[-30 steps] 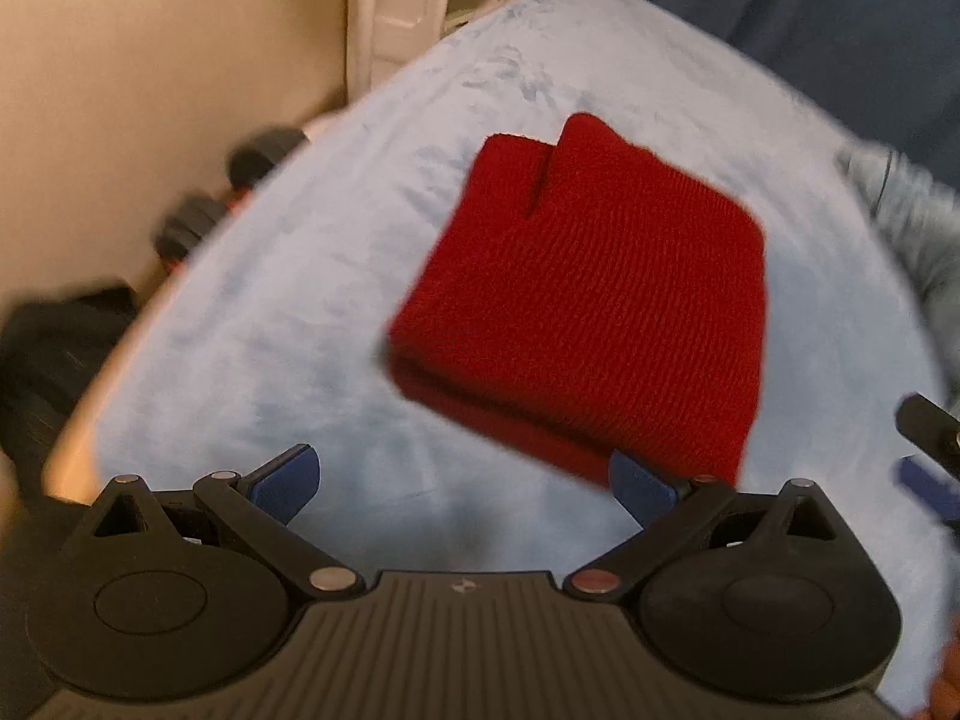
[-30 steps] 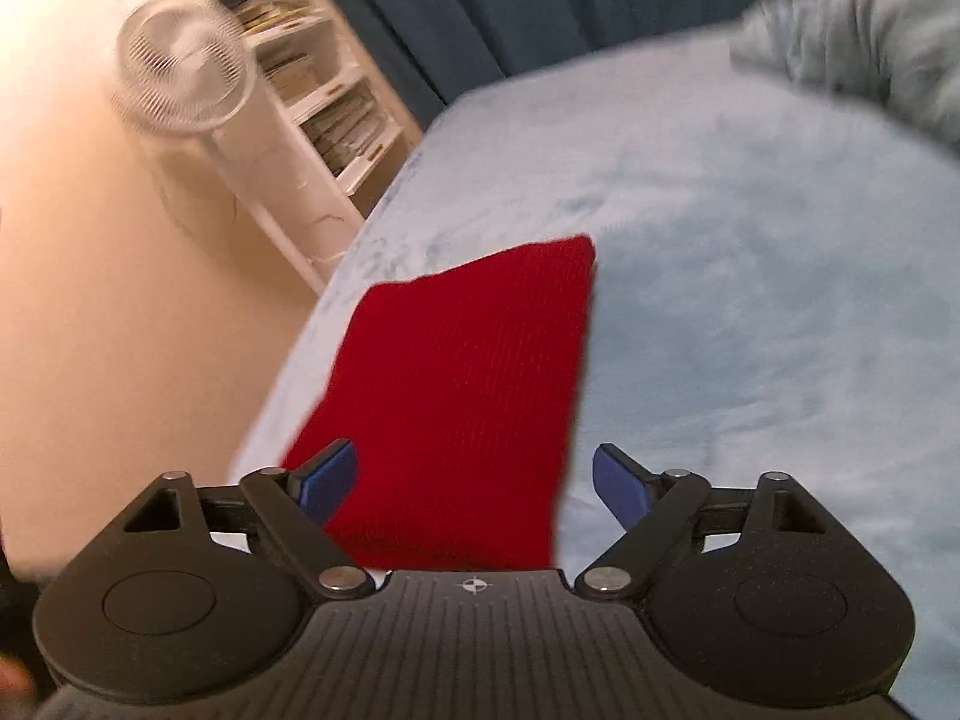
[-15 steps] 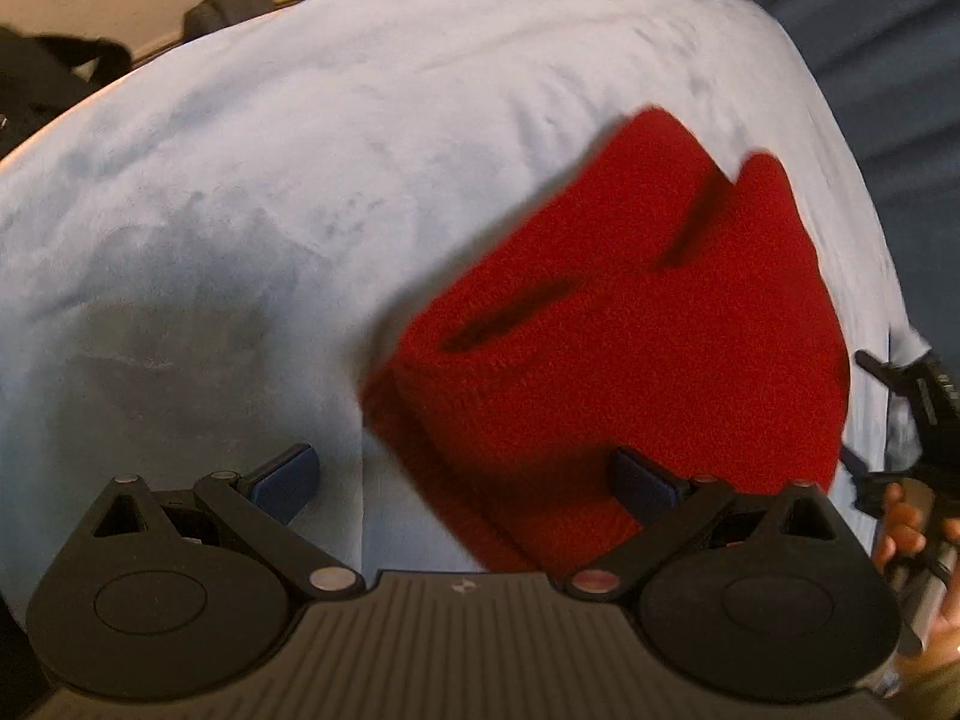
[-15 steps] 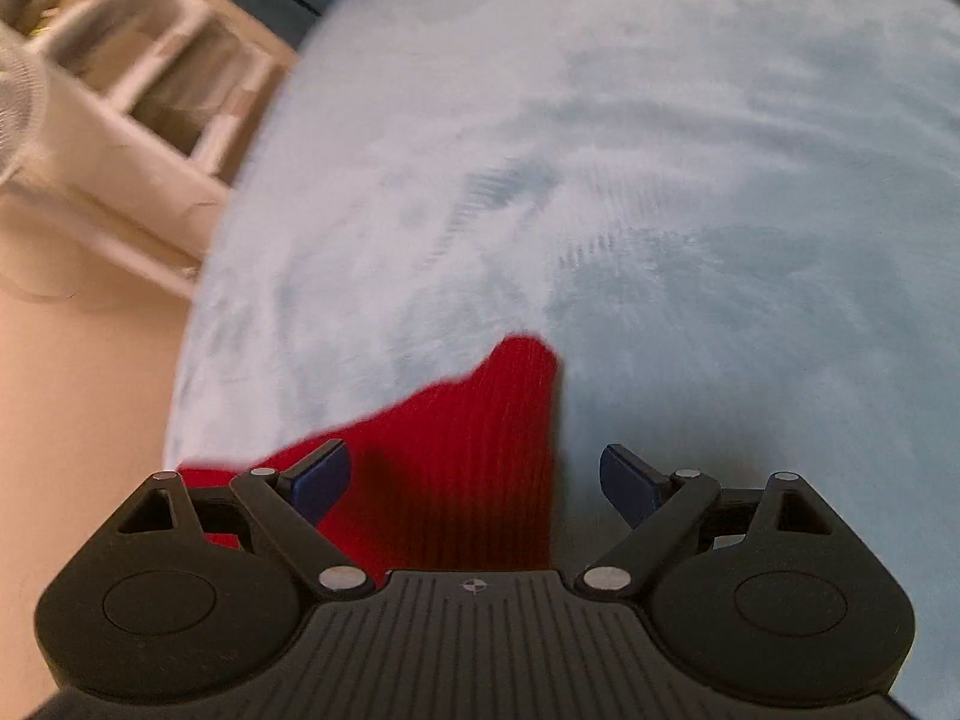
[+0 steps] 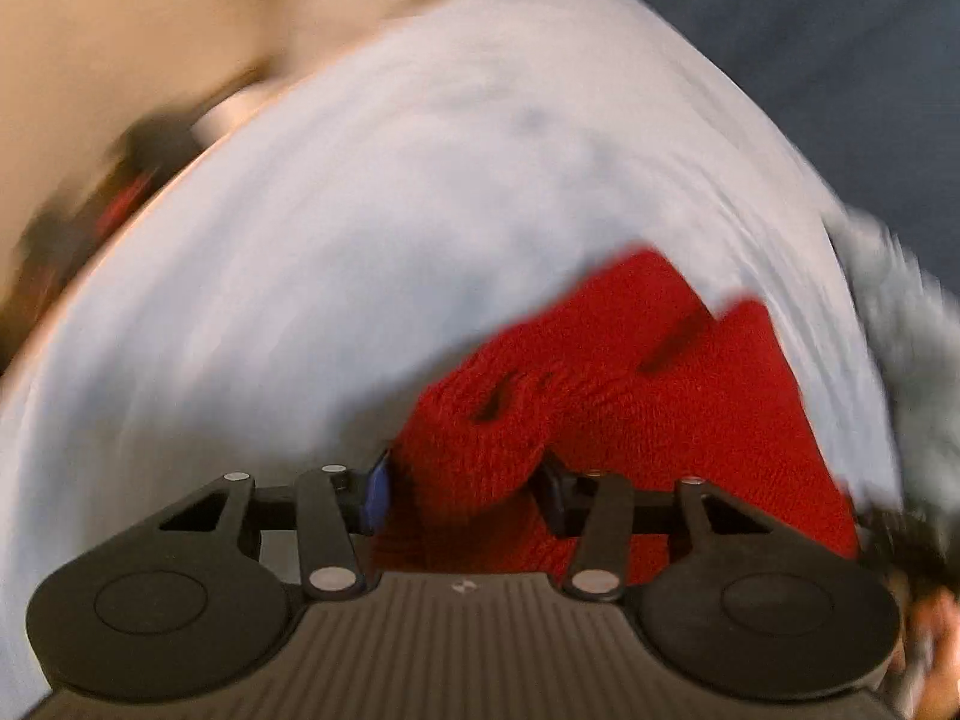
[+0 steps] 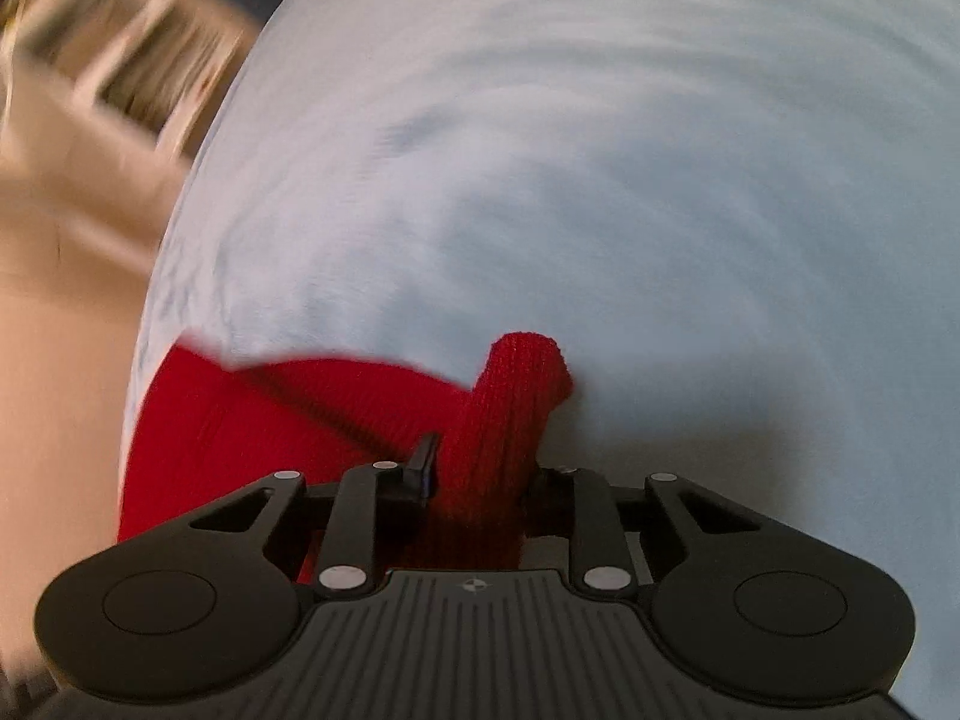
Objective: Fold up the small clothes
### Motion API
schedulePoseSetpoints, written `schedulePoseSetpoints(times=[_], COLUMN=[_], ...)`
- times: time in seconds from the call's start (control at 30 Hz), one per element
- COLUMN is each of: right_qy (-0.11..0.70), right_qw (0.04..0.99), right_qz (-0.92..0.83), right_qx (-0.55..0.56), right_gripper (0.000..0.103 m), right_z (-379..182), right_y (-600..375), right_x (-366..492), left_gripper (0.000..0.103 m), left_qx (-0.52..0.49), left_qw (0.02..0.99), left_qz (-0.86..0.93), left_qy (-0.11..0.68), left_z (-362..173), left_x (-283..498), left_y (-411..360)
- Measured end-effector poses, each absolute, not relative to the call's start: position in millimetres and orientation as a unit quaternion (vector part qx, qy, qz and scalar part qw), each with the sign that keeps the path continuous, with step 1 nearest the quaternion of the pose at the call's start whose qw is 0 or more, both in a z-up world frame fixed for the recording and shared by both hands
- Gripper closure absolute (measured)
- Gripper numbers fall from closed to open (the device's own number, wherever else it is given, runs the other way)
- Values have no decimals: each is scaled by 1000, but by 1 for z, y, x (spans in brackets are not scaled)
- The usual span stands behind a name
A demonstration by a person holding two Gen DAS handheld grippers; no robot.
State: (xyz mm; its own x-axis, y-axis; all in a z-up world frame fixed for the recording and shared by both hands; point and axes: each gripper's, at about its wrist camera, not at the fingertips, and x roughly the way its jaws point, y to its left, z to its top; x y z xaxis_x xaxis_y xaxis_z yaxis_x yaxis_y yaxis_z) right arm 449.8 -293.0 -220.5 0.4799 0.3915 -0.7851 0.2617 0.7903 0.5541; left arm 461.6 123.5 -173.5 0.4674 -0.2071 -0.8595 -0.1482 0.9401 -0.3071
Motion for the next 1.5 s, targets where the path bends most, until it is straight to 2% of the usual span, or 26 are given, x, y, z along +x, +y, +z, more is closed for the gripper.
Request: schedulePoseSetpoints(times=[0.13,0.27,0.37,0.43,0.47,0.53,0.57,0.67,0.77,0.8,0.83,0.93,1.0,1.17,1.5], right_qy=[436,370,377,389,394,404,407,425,414,409,402,366,345,344,336], right_qw=[744,734,746,743,741,750,759,784,849,867,885,922,934,935,941], right_qz=[-20,-62,-66,-56,-53,-63,-71,-93,-82,-71,-56,-32,-33,-26,-8], right_qx=[506,565,545,542,541,520,502,443,318,276,228,120,85,80,46], right_gripper=[78,78,78,77,75,66,64,46,39,32,24,12,4,1,1], right_z=[-255,-265,-264,-264,-262,-257,-251,-232,-186,-172,-153,-106,-86,-68,-57], right_y=[-300,-270,-270,-276,-279,-280,-279,-277,-261,-254,-242,-209,-192,-172,-143], right_x=[305,256,266,272,273,275,276,288,278,274,267,237,218,172,127], left_gripper=[50,46,33,13,9,4,4,3,0,0,0,0,0,0,0], left_qx=[-66,-17,-19,-28,-28,-26,-23,23,83,98,103,77,47,21,51], left_qw=[825,834,843,853,858,862,863,869,882,888,892,904,906,912,916], left_qz=[-126,-110,-90,-65,-47,-23,-20,-30,-35,-37,-34,-16,-15,-14,-6], left_qy=[546,541,530,517,510,505,504,494,462,449,438,421,421,410,398], left_z=[-173,-172,-171,-165,-164,-160,-155,-138,-111,-100,-91,-70,-64,-53,-43], left_x=[579,590,580,572,568,559,550,516,452,425,402,328,291,223,172], left_y=[81,59,74,88,96,105,109,106,94,89,82,63,52,30,15])
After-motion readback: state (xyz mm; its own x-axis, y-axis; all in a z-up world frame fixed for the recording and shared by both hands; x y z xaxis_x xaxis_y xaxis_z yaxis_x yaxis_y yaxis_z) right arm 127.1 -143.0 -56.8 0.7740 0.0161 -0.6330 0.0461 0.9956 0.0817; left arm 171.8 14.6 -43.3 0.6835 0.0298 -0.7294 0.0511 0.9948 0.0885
